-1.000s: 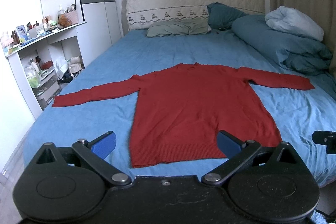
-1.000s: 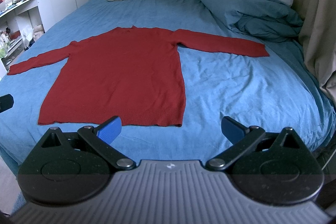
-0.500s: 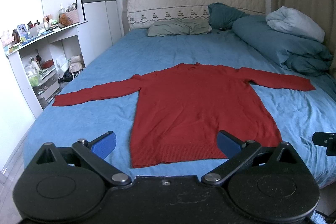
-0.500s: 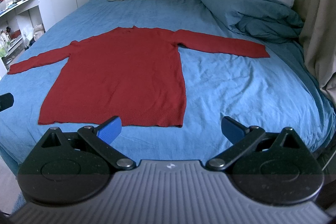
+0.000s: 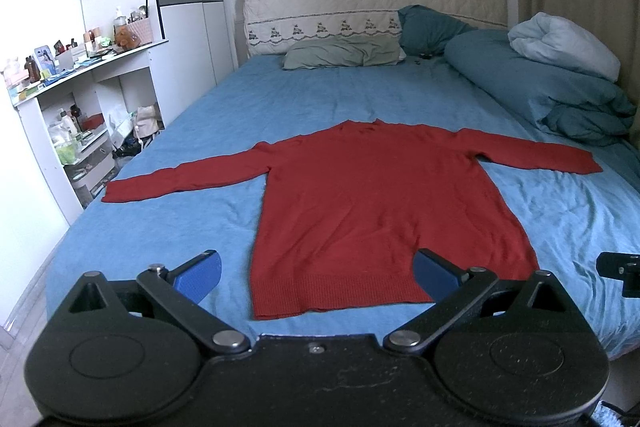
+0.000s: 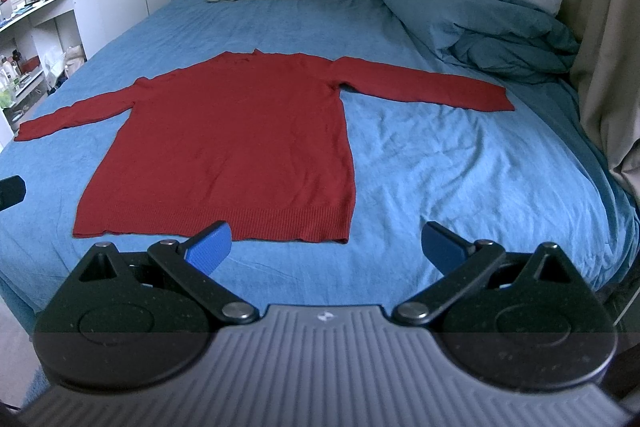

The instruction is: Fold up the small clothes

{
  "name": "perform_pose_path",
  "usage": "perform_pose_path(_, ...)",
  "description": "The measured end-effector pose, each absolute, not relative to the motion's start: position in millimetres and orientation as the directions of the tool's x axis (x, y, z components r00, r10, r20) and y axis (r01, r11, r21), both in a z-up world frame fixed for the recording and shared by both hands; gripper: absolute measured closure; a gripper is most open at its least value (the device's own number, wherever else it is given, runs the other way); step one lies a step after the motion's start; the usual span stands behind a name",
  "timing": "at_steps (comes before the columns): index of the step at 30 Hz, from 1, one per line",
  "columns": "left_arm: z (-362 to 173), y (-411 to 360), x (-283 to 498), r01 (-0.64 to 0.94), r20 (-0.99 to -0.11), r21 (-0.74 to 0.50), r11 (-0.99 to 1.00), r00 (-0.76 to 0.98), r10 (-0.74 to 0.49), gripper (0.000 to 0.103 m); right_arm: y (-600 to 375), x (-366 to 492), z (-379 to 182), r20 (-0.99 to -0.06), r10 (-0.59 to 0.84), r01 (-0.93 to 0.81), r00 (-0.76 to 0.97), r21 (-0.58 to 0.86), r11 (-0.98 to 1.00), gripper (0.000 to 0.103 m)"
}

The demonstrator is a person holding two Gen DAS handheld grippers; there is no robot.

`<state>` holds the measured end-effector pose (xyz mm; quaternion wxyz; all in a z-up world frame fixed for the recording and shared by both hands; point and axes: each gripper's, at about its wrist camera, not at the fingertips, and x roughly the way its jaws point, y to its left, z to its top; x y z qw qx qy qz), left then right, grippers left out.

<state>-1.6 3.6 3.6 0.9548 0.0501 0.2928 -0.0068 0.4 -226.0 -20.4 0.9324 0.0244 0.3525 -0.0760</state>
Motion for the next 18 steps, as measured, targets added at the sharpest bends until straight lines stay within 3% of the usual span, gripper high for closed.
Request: perform_pose_path(18,2.3,6.9,-2.9,0.035,-0.559,0.095,0.995,0.829,0.024,0.000,-221.1,2.0,-19.9,-0.658,-0.125,0.156,0.743,-0.012,0.988,0.000)
